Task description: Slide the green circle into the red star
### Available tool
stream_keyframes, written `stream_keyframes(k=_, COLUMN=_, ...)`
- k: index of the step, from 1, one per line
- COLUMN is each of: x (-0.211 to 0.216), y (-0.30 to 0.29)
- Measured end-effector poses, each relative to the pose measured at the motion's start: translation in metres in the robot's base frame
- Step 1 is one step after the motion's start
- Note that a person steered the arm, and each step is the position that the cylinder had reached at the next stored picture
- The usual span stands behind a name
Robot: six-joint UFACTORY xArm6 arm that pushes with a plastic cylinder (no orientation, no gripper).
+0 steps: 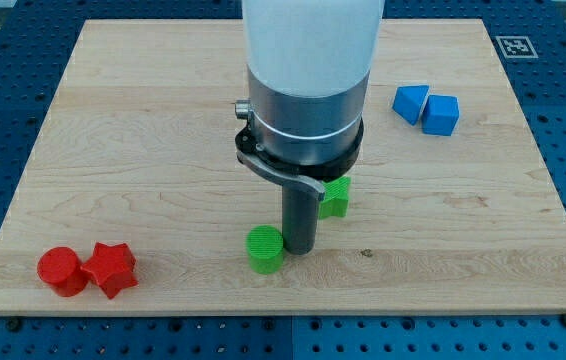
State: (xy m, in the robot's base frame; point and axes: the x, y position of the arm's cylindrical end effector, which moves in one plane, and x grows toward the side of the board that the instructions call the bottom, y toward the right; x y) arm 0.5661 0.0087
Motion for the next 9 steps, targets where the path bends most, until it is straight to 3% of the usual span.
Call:
stream_keyframes(k=2, x=0.025, y=-0.004)
stream_keyframes(k=7, x=-0.023, y=-0.156)
stream_keyframes(k=9, x=-0.068, y=-0.159)
